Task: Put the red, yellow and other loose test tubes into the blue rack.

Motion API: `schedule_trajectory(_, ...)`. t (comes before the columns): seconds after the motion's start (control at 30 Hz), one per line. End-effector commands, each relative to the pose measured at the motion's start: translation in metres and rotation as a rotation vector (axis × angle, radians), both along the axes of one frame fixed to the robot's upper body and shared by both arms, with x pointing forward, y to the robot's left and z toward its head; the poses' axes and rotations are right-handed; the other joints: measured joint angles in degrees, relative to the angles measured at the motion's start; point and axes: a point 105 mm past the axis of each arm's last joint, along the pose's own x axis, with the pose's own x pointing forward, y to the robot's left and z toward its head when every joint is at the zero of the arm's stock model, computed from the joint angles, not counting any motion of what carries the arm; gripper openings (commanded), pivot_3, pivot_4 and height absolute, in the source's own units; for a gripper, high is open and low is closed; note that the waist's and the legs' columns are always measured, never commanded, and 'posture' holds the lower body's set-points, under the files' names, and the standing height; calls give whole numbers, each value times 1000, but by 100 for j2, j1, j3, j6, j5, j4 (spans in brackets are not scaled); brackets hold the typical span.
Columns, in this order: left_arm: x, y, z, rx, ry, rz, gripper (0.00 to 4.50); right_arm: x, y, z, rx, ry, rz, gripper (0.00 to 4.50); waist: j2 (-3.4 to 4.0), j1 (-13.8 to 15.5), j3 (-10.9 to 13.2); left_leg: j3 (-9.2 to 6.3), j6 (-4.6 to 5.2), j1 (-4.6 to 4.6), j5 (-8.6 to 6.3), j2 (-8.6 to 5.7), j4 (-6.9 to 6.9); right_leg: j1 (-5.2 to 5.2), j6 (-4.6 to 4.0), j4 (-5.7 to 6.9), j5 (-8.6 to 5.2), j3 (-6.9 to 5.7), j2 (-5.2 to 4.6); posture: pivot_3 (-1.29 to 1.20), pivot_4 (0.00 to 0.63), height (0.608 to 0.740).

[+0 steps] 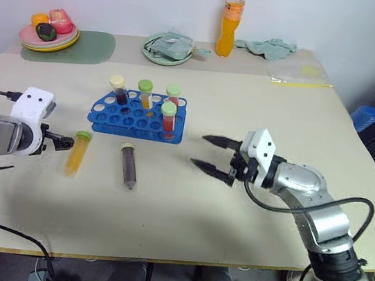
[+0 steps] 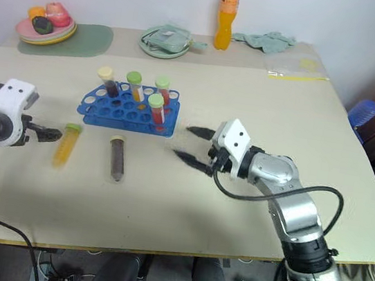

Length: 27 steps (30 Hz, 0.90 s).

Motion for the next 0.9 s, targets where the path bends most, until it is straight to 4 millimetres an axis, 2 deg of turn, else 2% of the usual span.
schedule_trajectory(0.03, 5, 0, -6, -10, 55, 21, 4500, -12, 7, 6, -1, -20, 52, 3107, -1, -7, 0, 1, 0, 0, 0, 1, 1, -1, 0, 0, 0, 2, 0, 0, 150, 740)
schedule_trajectory(0.2, 11, -5, -17, -45, 100, 32, 4500, -12, 11, 2, 2, -28, 32, 3107, -5, 24, -1, -1, -1, -4, 1, -1, 4, -2, 0, 0, 0, 2, -3, 0, 150, 740)
schedule_trajectory(0.23, 11, -5, -18, -52, 105, 36, 4245, -12, 12, 2, 6, -28, 30, 3153, -5, 27, -1, -1, -1, -4, 1, -2, 4, -3, 0, 0, 0, 2, -4, 0, 150, 740)
schedule_trajectory(0.3, 12, -4, -20, -58, 108, 49, 3607, -12, 14, 2, 13, -27, 28, 3172, -6, 32, -1, -2, -1, -4, 1, -1, 5, -2, 0, 1, 0, 2, -5, 0, 150, 740)
schedule_trajectory(0.47, 10, 3, -20, -60, 102, 89, 1079, -14, 18, 0, 15, -26, 31, 3172, -6, 11, -1, -2, -2, -4, 1, -1, 4, -4, 0, 2, 0, 3, -5, 0, 150, 740)
schedule_trajectory(0.5, 11, 5, -17, -61, 85, 101, 802, -14, 17, -1, 14, -26, 31, 3172, -6, 8, -1, -2, -2, -4, 1, -1, 4, -6, 0, 3, 0, 3, -4, 0, 150, 740)
schedule_trajectory(0.57, 14, 17, -5, -32, 11, 157, 785, -13, 16, -2, 9, -27, 28, 3172, -6, 15, -1, -2, -2, -4, 2, -1, 4, -6, 0, 3, 0, 2, -4, 0, 150, 740)
schedule_trajectory(0.6, 19, 25, 6, 5, -80, 182, 785, -13, 16, -2, 6, -27, 26, 3172, -7, 19, -1, -2, -2, -5, 1, -1, 4, -7, 0, 3, 0, 3, -4, 0, 150, 740)
schedule_trajectory(0.67, 36, 38, 44, 124, -381, 186, 785, -11, 13, -4, 2, -25, 18, 3172, -9, 22, -1, -2, -3, -7, 1, -1, 5, -7, 0, 1, 0, 2, -5, 0, 150, 740)
schedule_trajectory(0.7, 42, 36, 67, 143, -554, 154, 785, -10, 12, -5, 0, -23, 12, 3172, -12, 31, -2, -3, -3, -7, 2, 0, 5, -8, 0, 2, 0, 2, -6, 0, 150, 740)
schedule_trajectory(0.73, 43, 31, 86, 149, -700, 132, 785, -9, 11, -6, 2, -20, 0, 3172, -15, 56, -2, -3, -5, -9, 3, 0, 5, -9, -1, 1, 1, 2, -7, 0, 150, 740)
schedule_trajectory(0.77, 42, 26, 97, 120, -798, 123, 785, -7, 10, -7, 6, -16, -12, 3172, -17, 75, -3, -3, -20, -13, 12, 1, 5, -11, -2, -3, 1, 2, -10, 0, 150, 740)
schedule_trajectory(0.83, 39, 4, 105, 41, -944, 65, 785, 1, 6, -11, 15, -8, -68, 3172, -19, 165, -5, -1, -25, -17, 14, 0, 12, -10, -1, -7, 3, 2, -13, 0, 150, 740)
schedule_trajectory(0.87, 37, -23, 102, -12, -1011, -26, 785, 8, 3, -16, 12, -6, -110, 3172, -20, 182, -8, 0, -24, -17, 14, -1, 14, -8, -1, -8, 3, 3, -15, 0, 150, 740)
schedule_trajectory(0.9, 33, -41, 101, -48, -1057, -89, 785, 12, 1, -19, 8, -6, -138, 3172, -17, 196, -13, 2, -23, -17, 13, -2, 15, -6, -1, -9, 3, 3, -17, 0, 150, 740)
